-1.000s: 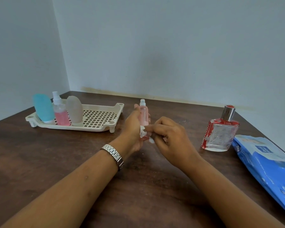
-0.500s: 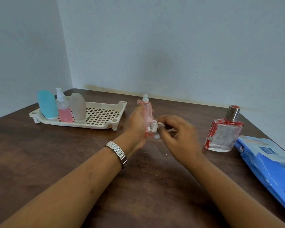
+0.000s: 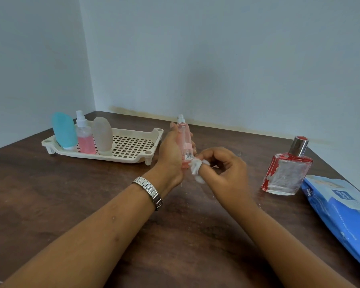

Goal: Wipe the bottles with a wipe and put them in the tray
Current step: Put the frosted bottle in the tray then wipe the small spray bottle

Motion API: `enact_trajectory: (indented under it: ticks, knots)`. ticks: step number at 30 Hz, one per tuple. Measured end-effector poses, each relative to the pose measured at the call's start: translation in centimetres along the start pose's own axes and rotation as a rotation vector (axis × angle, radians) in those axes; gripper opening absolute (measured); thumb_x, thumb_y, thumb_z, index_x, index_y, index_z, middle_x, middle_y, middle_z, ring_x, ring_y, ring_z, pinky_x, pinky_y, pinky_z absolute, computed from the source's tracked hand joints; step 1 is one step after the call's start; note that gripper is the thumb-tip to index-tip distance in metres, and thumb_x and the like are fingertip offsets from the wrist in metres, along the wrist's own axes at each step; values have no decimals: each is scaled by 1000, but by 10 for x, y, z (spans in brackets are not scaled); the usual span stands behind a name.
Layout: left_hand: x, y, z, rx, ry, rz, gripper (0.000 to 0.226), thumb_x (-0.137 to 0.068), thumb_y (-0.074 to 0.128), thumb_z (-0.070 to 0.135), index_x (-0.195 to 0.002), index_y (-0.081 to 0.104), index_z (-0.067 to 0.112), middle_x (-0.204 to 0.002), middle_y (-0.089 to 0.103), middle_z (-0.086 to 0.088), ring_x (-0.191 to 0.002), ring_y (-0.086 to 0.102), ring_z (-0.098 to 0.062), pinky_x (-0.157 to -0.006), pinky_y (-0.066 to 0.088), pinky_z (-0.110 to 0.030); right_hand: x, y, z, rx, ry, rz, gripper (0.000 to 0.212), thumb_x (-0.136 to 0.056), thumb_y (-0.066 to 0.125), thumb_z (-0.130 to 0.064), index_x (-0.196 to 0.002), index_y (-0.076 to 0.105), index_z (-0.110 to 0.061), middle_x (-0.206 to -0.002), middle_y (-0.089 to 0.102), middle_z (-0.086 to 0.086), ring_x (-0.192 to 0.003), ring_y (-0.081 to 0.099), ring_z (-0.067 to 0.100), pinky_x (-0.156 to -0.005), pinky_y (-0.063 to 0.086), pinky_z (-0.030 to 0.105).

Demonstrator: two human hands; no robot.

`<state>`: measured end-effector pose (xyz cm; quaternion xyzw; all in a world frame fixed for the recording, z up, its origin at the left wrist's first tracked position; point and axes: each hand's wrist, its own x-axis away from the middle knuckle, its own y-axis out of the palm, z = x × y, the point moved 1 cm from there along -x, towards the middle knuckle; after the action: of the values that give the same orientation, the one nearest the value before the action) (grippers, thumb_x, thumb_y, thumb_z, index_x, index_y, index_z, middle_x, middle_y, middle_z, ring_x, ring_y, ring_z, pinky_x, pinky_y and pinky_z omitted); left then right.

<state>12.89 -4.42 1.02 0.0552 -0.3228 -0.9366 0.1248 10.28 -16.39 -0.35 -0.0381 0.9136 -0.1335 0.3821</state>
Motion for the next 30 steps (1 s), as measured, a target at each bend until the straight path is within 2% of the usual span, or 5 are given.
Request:
enact_trajectory:
  ticks: [10,16,20,27,30]
  knots:
    - [0,-4,3,-83,30,14,42,-99,38,45,-83,57,11,-66,50,-1,-56,48,-9,-52,42,-21,4,3,-4,-37,5,-91,14,-79,72,-9,-90,71,-16,-93,66,-4,-85,63,3,-69,49,11]
    - [9,2,-4,-159,-40,-176,38,-99,39,43,-94,60,11,-71,60,-2,-55,59,-10,-55,48,-26,-7,-9,-1,-33,53,-24,15,-81,69,-9,-93,72,-16,-91,71,-4,-87,65,6,-78,53,21]
    - [12,5,-13,-320,-9,-283,53,-101,34,43,-120,57,-1,-92,64,-14,-70,61,-14,-58,48,-21,-12,-17,-1,-146,150,91,24,-80,69,-6,-102,67,-17,-93,69,-4,-83,64,7,-74,54,22]
    - [11,5,-16,-416,162,-298,64,-84,55,56,-114,48,0,-87,56,-8,-65,54,-11,-54,45,-23,-15,-19,-1,-372,305,199,19,-83,65,-7,-101,67,-12,-94,71,0,-88,67,12,-75,56,26]
    - [10,5,-16,-411,164,-349,87,-73,61,67,-120,48,-5,-83,57,-8,-59,56,-9,-50,46,-21,-16,-20,-1,-429,336,208,18,-82,65,-12,-100,67,-11,-96,71,3,-90,68,14,-75,55,25]
